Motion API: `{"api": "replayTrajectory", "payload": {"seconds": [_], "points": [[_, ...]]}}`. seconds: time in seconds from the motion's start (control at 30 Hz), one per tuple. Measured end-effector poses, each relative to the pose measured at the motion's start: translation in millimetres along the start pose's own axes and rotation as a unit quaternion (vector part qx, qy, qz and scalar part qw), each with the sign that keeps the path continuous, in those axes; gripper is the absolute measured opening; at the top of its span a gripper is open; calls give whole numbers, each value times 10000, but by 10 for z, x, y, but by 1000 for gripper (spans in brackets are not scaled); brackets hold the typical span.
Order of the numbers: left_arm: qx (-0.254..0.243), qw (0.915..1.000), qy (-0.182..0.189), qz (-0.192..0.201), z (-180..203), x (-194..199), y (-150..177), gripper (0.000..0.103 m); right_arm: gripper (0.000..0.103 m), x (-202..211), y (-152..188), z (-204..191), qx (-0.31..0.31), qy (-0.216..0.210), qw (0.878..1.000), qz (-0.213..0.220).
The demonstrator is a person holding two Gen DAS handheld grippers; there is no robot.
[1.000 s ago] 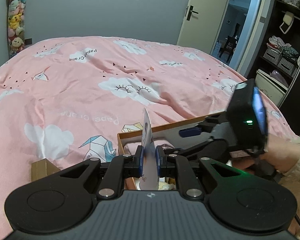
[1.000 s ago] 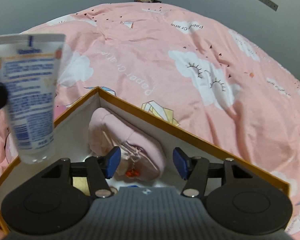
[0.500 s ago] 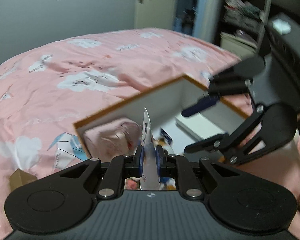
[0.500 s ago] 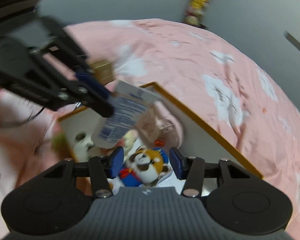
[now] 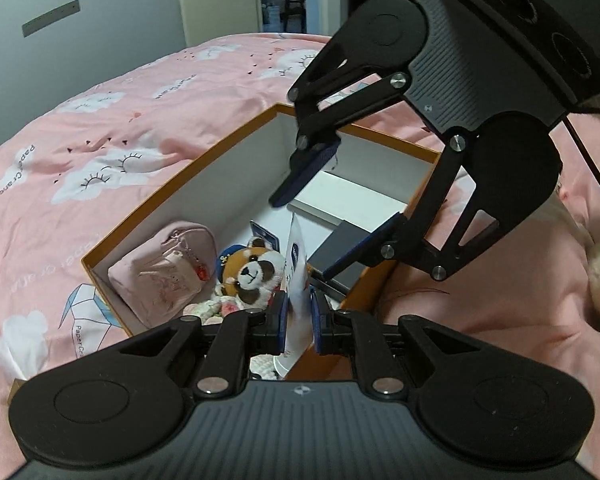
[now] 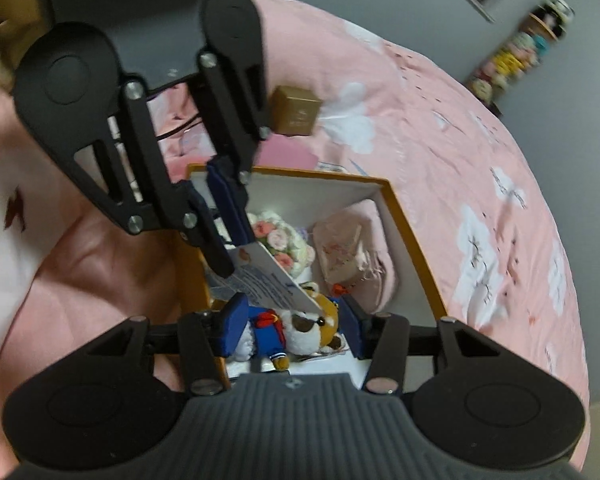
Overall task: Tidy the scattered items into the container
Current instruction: 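Lower the white lotion tube into the box and open the left tool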
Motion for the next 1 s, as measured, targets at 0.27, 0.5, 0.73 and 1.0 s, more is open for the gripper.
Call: {"api": "replayTrajectory", "payload": {"seconds": [0.27, 0.5, 0.73, 1.0], "points": [[-5, 10000, 39, -2, 16, -15, 42, 15, 16, 27, -11, -70, 307, -123, 9994, -82], [407, 9991, -43, 148, -140, 49, 36, 17, 2, 121, 6, -65, -84, -215, 9997, 49], [775, 9965, -144, 266, -288, 155, 54, 23, 0, 291, 8, 100, -885, -104, 9952, 404], [1107, 9928, -438, 157, -476, 218, 139, 23, 0, 334, -71, 310, -1121, 377, 9911, 618]]}}
Point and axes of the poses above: each gripper's, at about its wrist camera, not at the fingertips, and x roughly against the way its jaws point, z to its right, y to its underside, the point moved 2 cm from there along -x, roughly the way its jaws point, and after that the axes turned 6 degrees about -y, right-handed, at the moved point
